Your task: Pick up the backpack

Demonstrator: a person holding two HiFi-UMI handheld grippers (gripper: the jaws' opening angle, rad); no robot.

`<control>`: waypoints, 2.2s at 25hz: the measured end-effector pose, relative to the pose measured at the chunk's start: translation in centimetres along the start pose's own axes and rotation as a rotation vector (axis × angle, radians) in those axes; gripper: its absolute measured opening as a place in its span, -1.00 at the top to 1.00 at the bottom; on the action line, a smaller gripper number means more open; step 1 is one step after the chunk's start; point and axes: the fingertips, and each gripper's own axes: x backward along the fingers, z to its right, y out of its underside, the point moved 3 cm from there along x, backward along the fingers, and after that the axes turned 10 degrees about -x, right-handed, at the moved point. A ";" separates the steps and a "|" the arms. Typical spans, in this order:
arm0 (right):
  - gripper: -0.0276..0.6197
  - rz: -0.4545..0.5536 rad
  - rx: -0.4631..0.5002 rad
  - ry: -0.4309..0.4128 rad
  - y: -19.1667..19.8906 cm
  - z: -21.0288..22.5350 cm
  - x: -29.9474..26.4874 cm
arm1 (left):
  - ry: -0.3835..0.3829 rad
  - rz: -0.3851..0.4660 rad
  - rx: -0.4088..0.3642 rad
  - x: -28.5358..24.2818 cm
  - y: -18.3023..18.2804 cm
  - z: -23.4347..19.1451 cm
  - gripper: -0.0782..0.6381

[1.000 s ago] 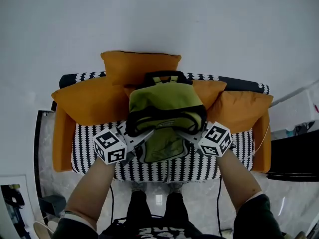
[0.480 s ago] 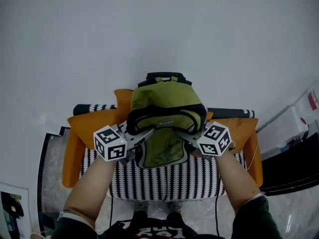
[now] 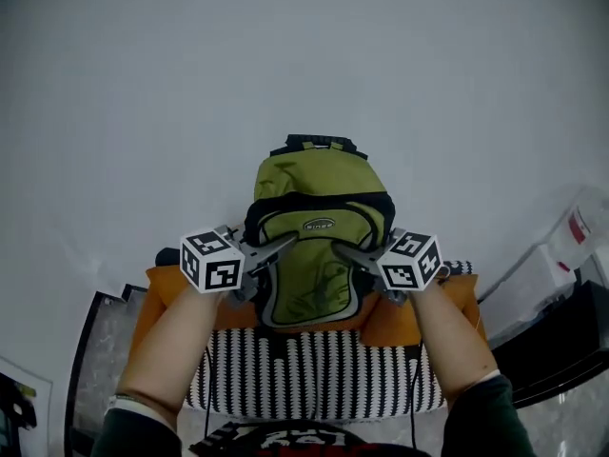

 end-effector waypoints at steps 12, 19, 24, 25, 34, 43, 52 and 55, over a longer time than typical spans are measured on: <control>0.68 0.050 0.100 0.040 0.1 0.4 0.3 | 0.001 0.072 -0.115 -0.4 0.2 0.3 0.55; 0.68 0.059 0.143 0.055 -0.4 0.6 0.6 | -0.003 0.112 -0.147 -0.6 -0.1 0.3 0.56; 0.68 0.064 0.162 0.058 -1.0 -0.2 1.1 | -0.007 0.127 -0.164 -0.2 -1.0 0.9 0.56; 0.68 0.064 0.166 0.059 -1.0 -0.2 1.1 | -0.007 0.131 -0.165 -0.2 -1.0 0.9 0.56; 0.68 0.061 0.185 0.065 -1.1 0.0 1.1 | -0.002 0.147 -0.165 -0.4 -1.1 0.7 0.56; 0.68 0.061 0.193 0.064 -1.5 -1.0 1.3 | -0.008 0.148 -0.158 0.3 -1.8 1.2 0.57; 0.69 0.056 0.201 0.068 -0.9 0.1 0.9 | -0.003 0.154 -0.149 -0.4 -0.8 0.5 0.57; 0.69 0.054 0.204 0.070 -0.8 0.3 0.8 | -0.001 0.157 -0.148 -0.6 -0.6 0.3 0.57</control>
